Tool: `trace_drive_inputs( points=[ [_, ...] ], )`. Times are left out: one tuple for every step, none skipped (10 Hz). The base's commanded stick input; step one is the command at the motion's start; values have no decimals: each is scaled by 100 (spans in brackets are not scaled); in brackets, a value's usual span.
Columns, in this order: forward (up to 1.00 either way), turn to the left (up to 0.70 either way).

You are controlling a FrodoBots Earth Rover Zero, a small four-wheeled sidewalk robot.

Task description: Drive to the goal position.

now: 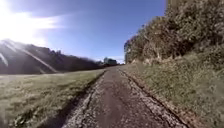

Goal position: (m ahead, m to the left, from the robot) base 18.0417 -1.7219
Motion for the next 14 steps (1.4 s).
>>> trace_drive_inputs(
  points=[
    [85, 0],
    [85, 0],
    [85, 0],
    [85, 0],
    [85, 0],
    [85, 0],
    [85, 0],
    [85, 0],
    [85, 0],
    [85, 0],
    [85, 0],
    [85, 0],
    [51, 0],
    [12, 0]
  ],
)
